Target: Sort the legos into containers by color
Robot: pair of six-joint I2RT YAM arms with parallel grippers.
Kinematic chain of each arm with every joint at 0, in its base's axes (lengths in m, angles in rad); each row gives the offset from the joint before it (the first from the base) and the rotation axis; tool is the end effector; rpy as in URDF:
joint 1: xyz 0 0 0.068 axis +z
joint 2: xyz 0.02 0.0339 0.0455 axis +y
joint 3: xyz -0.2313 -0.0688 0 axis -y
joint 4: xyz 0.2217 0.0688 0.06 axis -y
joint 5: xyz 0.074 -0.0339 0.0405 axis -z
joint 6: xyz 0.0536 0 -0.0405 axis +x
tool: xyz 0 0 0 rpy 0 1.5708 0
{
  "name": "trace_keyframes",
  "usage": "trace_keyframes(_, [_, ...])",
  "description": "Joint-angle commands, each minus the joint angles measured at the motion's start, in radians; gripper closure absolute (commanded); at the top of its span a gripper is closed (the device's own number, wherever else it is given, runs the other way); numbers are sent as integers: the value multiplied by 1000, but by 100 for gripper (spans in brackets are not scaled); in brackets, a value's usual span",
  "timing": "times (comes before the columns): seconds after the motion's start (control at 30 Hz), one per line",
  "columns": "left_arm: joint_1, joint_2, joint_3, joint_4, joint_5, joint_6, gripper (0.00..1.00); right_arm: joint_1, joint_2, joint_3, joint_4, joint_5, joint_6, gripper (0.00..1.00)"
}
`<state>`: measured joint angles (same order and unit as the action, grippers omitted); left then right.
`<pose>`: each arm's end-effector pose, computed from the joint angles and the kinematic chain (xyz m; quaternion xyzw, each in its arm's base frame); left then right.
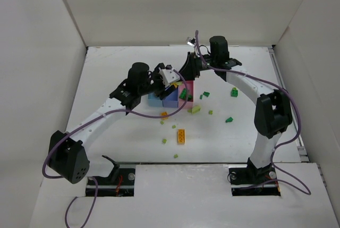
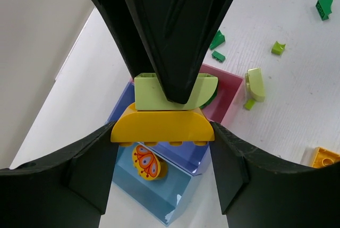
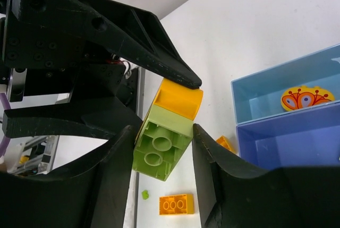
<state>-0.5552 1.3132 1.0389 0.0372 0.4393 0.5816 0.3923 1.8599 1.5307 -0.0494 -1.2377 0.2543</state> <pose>0.2513 -0.1827 0.3061 0.5264 0.5738 -0.1632 0.6059 0.3504 0.1998 0.2865 -0.3714 0.6500 0.6005 0.2811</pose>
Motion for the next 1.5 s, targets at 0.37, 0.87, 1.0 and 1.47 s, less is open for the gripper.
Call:
trace_keyframes(0.37, [14, -43, -43, 72, -108, -26, 55, -75, -47, -15, 43, 20, -1, 99])
trace_keyframes(0.87, [222, 107, 42, 95, -90, -259, 57, -77, -2, 49, -4, 309, -33, 98])
trace_keyframes(1.0, [300, 222, 188, 21, -129, -420, 56, 38, 85, 211, -217, 634, -156, 98])
trace_keyframes(1.47, [331, 270, 256, -25, -85, -548, 56, 183, 242, 347, -394, 1139, -142, 85])
